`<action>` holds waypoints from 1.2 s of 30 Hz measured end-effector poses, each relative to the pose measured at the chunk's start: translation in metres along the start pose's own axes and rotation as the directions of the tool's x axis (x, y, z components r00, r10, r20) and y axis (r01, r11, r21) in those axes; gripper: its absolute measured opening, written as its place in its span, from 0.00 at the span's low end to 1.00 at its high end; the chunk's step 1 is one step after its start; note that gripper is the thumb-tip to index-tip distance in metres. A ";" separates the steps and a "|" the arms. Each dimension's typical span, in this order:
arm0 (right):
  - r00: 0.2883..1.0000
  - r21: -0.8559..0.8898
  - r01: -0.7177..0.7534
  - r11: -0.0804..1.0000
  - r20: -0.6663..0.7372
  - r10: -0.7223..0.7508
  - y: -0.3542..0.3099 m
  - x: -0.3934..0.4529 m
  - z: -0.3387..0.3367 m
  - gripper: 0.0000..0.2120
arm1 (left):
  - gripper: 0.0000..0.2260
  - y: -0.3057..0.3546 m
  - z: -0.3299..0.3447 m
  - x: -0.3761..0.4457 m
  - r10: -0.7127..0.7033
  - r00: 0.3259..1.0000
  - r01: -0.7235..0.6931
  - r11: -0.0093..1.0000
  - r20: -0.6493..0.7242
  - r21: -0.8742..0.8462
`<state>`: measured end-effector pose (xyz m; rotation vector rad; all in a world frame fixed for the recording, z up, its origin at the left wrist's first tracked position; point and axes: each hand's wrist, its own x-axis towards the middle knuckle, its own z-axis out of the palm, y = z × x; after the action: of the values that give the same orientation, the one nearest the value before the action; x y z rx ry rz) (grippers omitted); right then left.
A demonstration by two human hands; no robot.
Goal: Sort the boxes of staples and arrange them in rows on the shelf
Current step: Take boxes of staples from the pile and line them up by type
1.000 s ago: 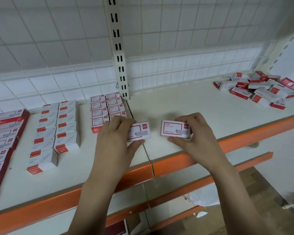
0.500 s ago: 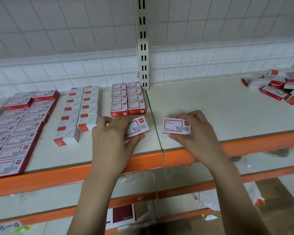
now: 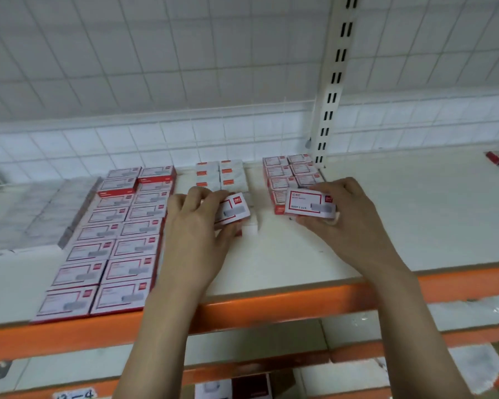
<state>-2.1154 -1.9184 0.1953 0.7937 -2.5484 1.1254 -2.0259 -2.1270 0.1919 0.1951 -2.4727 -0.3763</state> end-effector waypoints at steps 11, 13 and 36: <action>0.991 0.040 0.037 0.999 0.127 -0.042 -0.124 0.025 0.117 0.25 | 0.21 -0.146 -0.063 -0.004 -0.052 0.995 0.047 0.997 0.087 0.052; 0.987 0.032 0.023 0.999 0.158 -0.028 -0.133 0.028 0.130 0.25 | 0.21 -0.159 -0.067 -0.003 -0.070 0.994 0.067 0.997 0.082 0.036; 0.939 -0.226 0.068 0.972 0.343 0.014 -0.156 0.068 0.185 0.23 | 0.18 -0.210 -0.045 0.031 -0.062 0.947 -0.040 0.952 0.316 0.305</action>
<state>-2.0833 -2.1682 0.1947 1.0343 -2.8700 0.7045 -2.0127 -2.3431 0.1776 0.2966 -2.8490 -0.0201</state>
